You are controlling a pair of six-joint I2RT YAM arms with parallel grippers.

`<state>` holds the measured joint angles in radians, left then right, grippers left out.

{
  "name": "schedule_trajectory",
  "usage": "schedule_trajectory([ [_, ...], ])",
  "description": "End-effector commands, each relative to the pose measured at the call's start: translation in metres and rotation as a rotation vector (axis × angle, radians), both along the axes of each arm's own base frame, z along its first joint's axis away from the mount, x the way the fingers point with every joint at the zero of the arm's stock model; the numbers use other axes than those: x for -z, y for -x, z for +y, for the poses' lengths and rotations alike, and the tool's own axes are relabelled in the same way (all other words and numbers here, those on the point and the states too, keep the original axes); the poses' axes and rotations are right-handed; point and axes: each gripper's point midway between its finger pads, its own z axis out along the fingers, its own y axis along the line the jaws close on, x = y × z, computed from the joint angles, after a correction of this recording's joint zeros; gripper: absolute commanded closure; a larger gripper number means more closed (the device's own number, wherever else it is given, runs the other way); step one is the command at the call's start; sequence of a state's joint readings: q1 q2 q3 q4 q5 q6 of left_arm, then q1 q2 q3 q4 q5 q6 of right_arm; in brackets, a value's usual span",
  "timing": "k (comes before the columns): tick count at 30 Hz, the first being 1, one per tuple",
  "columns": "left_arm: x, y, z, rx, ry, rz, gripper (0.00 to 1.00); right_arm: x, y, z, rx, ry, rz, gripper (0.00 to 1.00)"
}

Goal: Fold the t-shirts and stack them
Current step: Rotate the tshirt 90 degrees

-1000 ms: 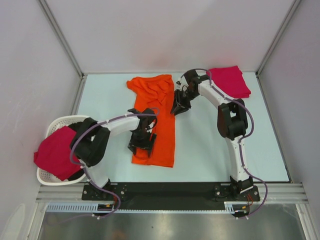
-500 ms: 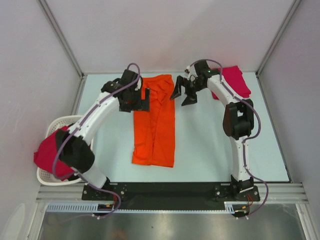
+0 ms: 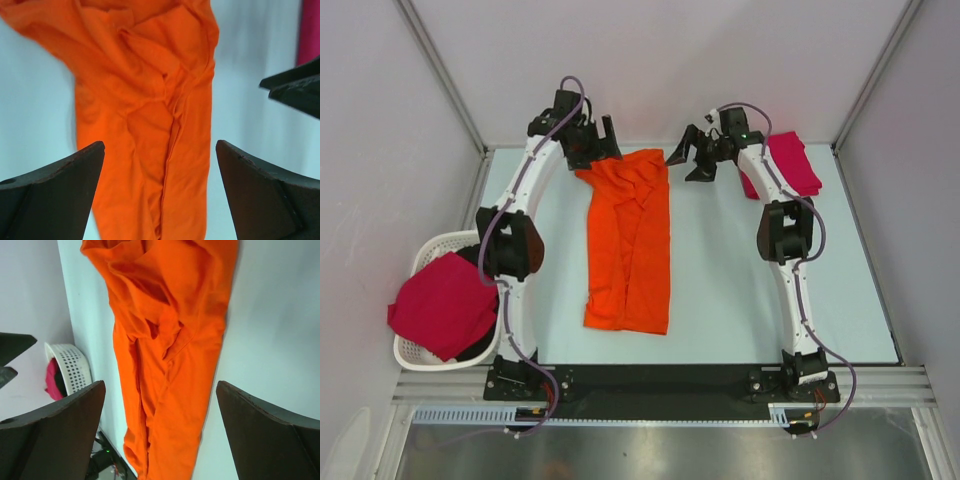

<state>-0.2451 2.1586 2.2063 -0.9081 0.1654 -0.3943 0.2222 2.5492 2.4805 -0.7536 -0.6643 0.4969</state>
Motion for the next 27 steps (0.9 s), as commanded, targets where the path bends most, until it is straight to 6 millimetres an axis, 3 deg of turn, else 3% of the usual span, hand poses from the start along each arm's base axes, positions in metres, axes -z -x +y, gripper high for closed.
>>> schedule_trajectory([
  [1, 0.012, -0.026, -0.006, -0.005, 0.169, 0.050, 0.00, 0.012, -0.014, 0.003, 0.034, -0.153, 0.077, 0.00],
  [2, 0.029, -0.027, -0.005, -0.016, 0.188, 0.102, 0.00, 0.019, -0.010, 0.003, 0.026, -0.164, 0.108, 0.01],
  [4, 0.044, -0.024, 0.001, -0.011, 0.219, 0.156, 0.00, 0.029, 0.002, 0.008, -0.015, -0.184, 0.150, 0.07],
  [6, 0.065, -0.012, 0.011, -0.020, 0.207, 0.221, 0.00, 0.053, 0.018, 0.003, -0.023, -0.154, 0.214, 0.08],
  [7, 0.069, -0.005, 0.013, -0.016, 0.217, 0.240, 0.00, 0.047, 0.023, 0.001, -0.045, -0.146, 0.189, 0.08],
  [8, 0.088, 0.003, 0.015, -0.024, 0.223, 0.275, 0.00, 0.050, 0.027, -0.001, -0.048, -0.146, 0.198, 0.08],
  [9, 0.079, 0.004, 0.023, -0.038, 0.239, 0.252, 0.00, 0.067, 0.038, -0.004, -0.045, -0.142, 0.241, 0.09],
  [10, 0.084, 0.007, 0.027, -0.052, 0.252, 0.253, 0.01, 0.060, 0.042, -0.004, -0.052, -0.157, 0.236, 0.10],
  [11, 0.100, 0.014, 0.031, -0.074, 0.268, 0.280, 0.01, 0.068, 0.046, -0.007, -0.040, -0.158, 0.257, 0.11],
  [14, 0.109, 0.020, 0.044, -0.104, 0.312, 0.299, 0.00, 0.085, 0.053, -0.011, -0.024, -0.153, 0.299, 0.13],
  [21, 0.124, 0.030, 0.058, -0.116, 0.277, 0.341, 0.00, 0.096, 0.059, -0.005, -0.029, -0.159, 0.338, 0.23],
  [27, 0.149, 0.056, 0.056, -0.107, 0.271, 0.445, 0.04, 0.100, 0.073, 0.007, -0.063, -0.171, 0.392, 0.27],
])
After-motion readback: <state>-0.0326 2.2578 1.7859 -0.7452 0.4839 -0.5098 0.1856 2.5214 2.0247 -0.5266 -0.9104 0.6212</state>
